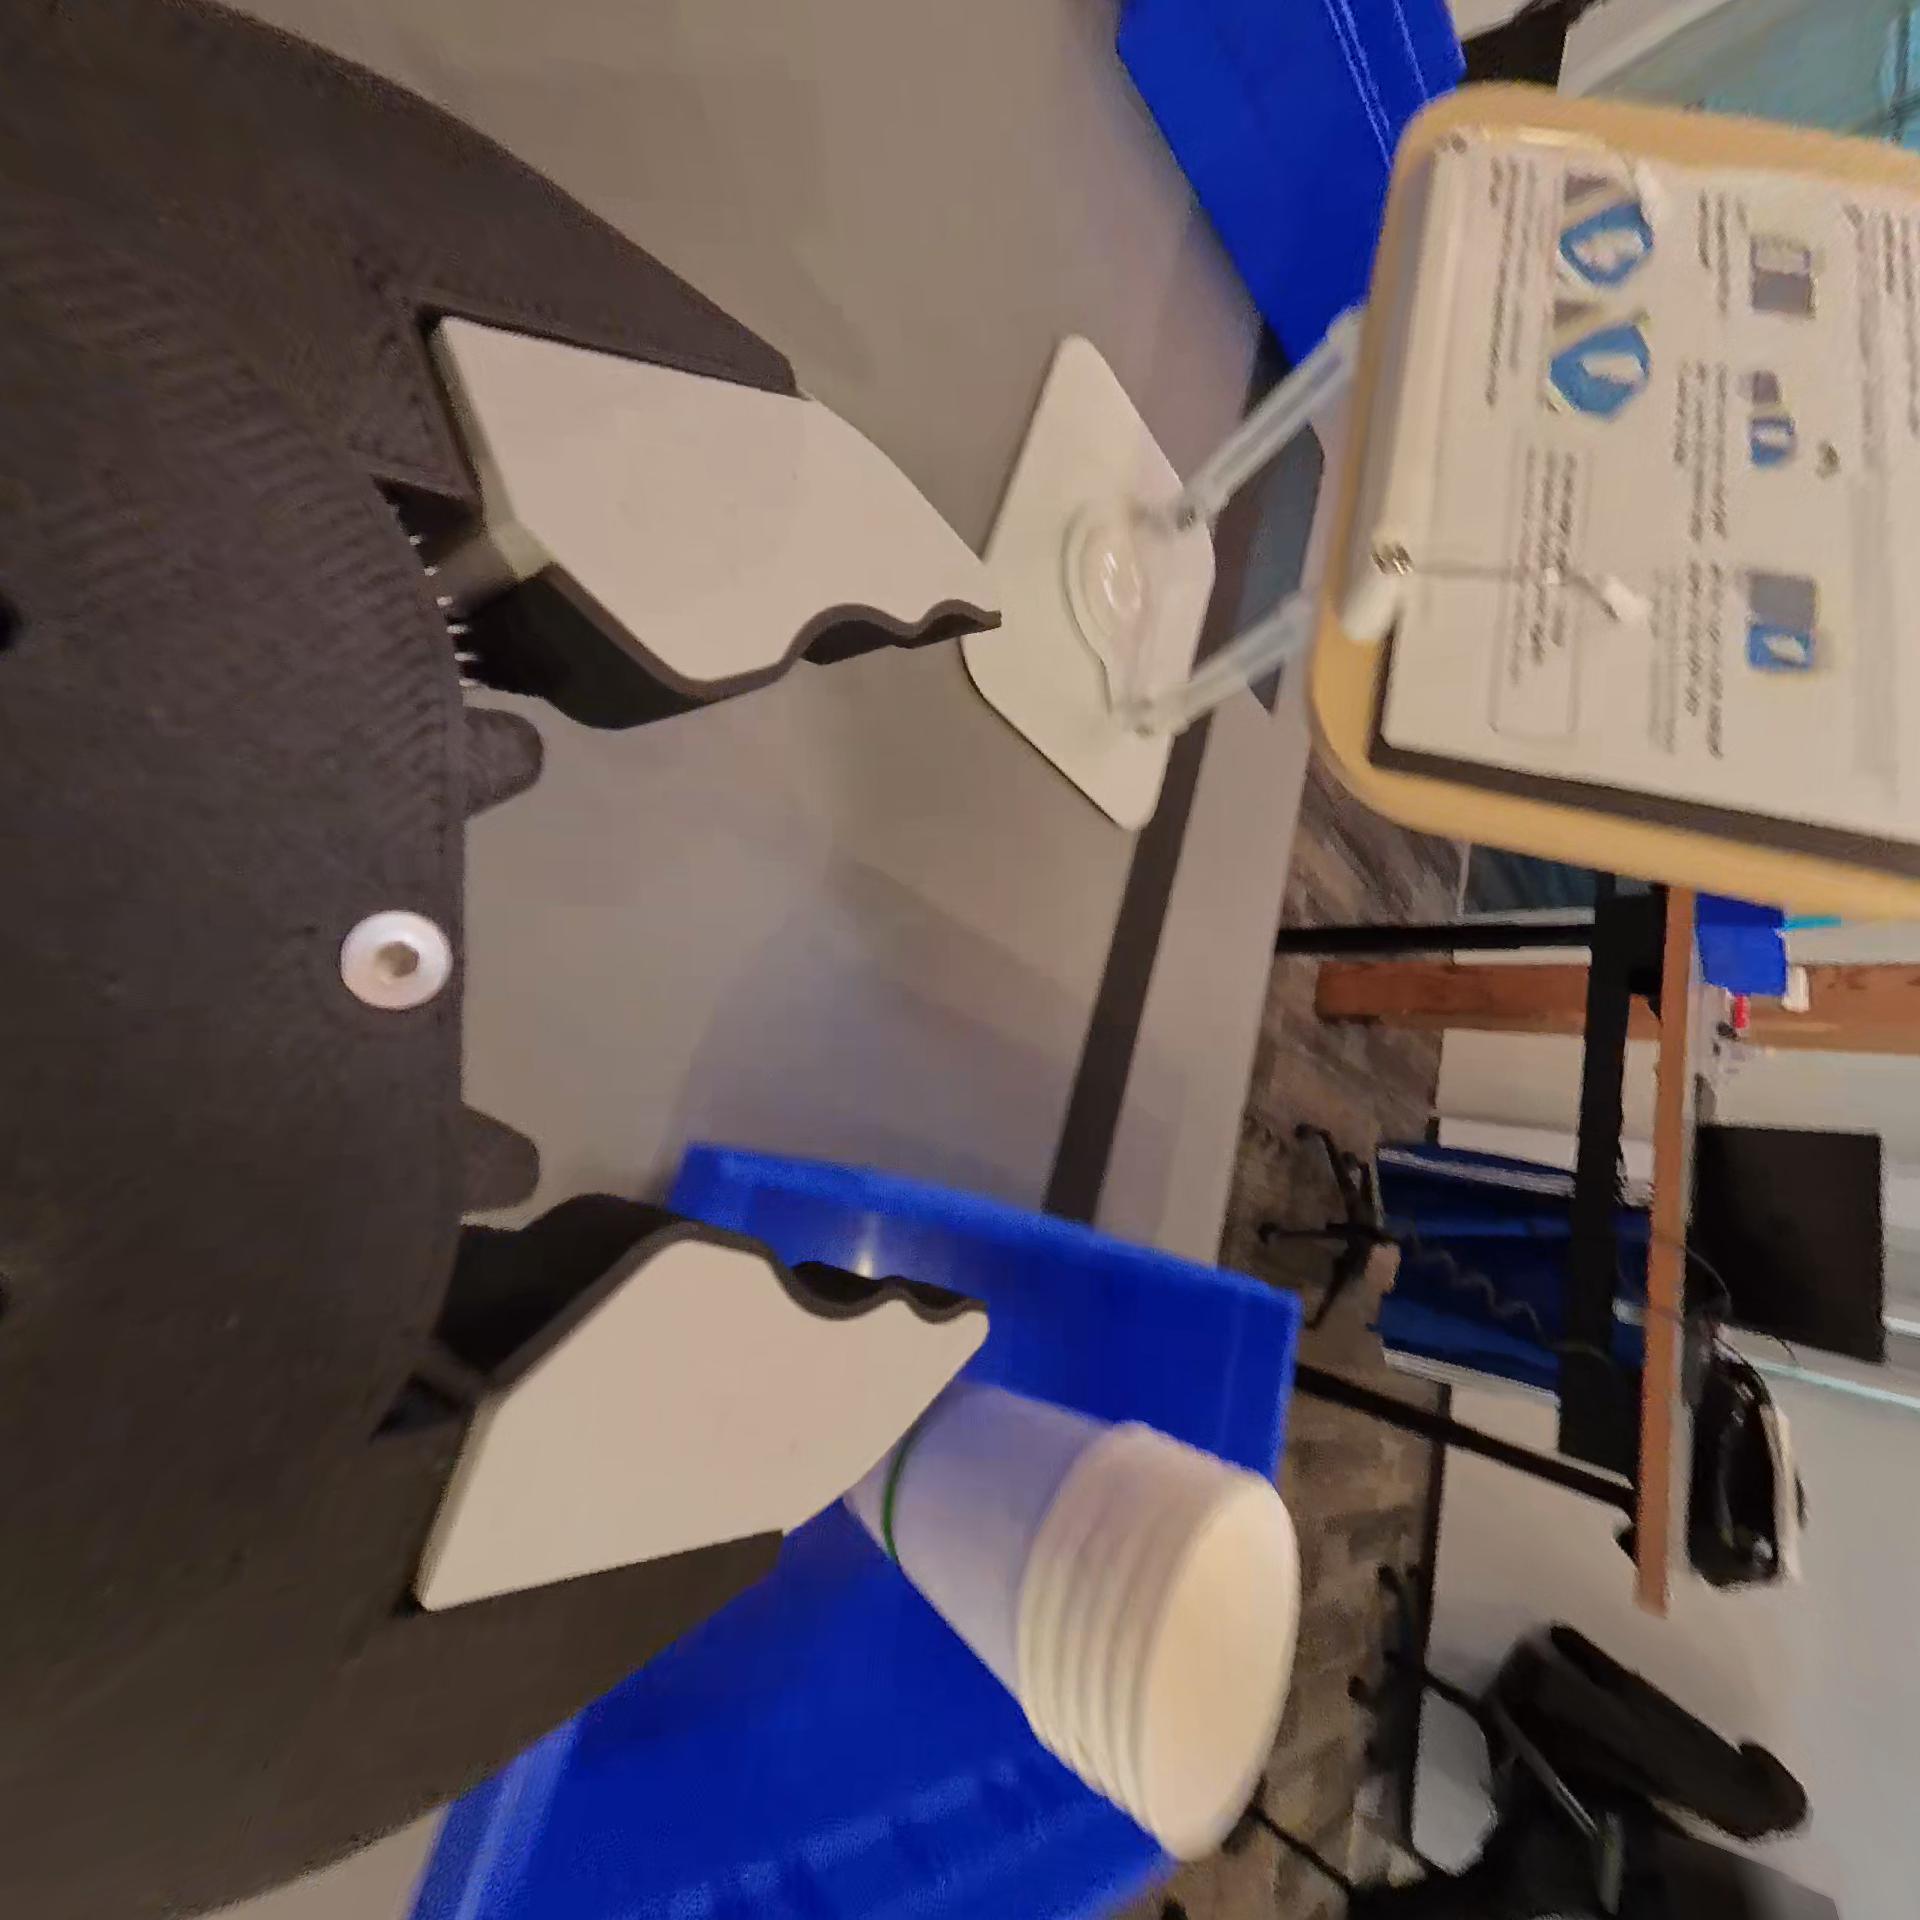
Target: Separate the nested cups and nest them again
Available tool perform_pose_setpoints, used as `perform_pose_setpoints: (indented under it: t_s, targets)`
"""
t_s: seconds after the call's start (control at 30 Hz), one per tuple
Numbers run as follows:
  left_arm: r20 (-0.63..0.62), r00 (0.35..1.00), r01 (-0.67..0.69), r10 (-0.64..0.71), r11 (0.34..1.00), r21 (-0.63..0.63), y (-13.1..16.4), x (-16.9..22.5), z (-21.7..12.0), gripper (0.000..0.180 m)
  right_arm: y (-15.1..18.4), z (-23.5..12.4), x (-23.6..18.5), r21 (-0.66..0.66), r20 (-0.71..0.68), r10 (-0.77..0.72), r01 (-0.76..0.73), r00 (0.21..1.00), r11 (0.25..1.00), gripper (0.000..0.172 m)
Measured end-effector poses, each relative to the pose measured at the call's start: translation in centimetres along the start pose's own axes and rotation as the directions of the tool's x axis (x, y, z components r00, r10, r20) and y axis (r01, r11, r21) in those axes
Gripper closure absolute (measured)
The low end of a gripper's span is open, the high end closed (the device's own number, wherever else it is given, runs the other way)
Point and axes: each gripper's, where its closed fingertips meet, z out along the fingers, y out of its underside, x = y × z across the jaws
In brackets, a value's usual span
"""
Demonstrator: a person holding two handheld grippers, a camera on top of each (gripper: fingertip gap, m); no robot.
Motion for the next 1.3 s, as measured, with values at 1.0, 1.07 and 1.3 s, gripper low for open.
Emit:
perform_pose_setpoints:
  t_s: [1.0, 1.07, 1.3]
  targets:
    - [-0.178, 0.979, -0.064, 0.095, 0.983, 0.171, -9.5, 7.8, 4.2, 0.127, 9.3, -0.2, -11.5, -0.038, 0.064, -0.284, 0.287, 0.957, 0.957, 0.055]
    - [-0.194, 0.975, -0.076, 0.111, 0.980, 0.184, -10.8, 8.2, 5.0, 0.122, 9.4, -0.2, -11.6, -0.039, 0.059, -0.302, 0.305, 0.951, 0.952, 0.055]
    - [-0.264, 0.947, -0.121, 0.184, 0.963, 0.239, -15.5, 10.5, 7.5, 0.109, 9.5, -0.1, -11.7, -0.040, 0.052, -0.334, 0.336, 0.941, 0.941, 0.054]
